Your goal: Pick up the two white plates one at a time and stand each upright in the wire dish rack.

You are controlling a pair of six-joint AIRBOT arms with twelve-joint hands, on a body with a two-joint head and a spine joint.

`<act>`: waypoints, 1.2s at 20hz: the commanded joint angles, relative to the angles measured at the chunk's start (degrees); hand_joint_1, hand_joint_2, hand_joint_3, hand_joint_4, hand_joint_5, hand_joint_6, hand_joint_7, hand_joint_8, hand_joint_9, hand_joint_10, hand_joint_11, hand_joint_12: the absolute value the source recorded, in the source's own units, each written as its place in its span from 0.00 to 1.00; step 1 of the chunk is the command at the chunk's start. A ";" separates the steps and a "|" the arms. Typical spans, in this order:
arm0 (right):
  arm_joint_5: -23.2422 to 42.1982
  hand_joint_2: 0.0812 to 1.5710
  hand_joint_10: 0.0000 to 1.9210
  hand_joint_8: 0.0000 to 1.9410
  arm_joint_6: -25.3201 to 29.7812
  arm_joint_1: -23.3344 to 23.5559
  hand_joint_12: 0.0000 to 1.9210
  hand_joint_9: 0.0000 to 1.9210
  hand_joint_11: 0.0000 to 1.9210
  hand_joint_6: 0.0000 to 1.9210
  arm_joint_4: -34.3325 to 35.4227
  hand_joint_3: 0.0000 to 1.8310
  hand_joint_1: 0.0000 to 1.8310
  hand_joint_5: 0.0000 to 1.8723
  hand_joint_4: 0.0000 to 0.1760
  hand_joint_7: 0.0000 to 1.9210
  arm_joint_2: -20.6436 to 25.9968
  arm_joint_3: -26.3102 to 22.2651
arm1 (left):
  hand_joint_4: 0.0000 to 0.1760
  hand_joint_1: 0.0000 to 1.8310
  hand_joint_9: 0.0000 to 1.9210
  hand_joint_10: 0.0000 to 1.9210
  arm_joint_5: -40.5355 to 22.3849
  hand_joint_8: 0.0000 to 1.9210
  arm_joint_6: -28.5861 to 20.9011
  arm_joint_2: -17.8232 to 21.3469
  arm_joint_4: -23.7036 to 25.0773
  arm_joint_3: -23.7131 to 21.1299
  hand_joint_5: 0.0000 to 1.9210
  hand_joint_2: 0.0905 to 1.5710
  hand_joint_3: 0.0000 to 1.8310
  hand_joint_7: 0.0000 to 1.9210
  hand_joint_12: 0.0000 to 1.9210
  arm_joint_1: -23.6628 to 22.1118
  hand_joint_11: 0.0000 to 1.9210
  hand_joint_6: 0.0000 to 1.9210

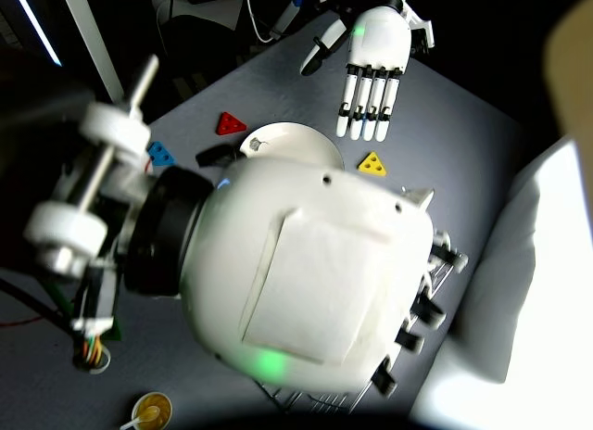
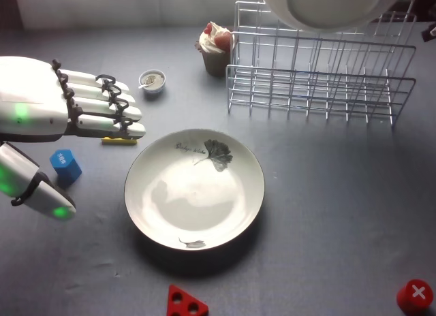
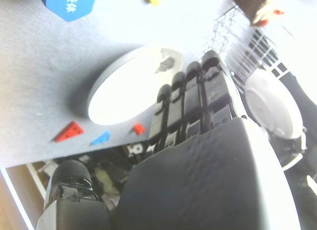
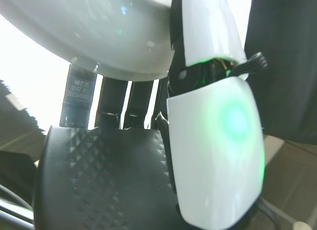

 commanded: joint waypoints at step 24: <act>2.44 0.66 0.40 0.31 4.13 -5.33 0.74 0.57 0.49 0.54 2.34 0.00 0.82 0.49 0.00 0.55 -5.64 6.94 | 0.00 0.00 0.04 0.01 -9.26 0.00 -0.03 -0.80 -3.71 0.82 0.05 0.60 0.00 0.04 0.01 1.19 0.04 0.01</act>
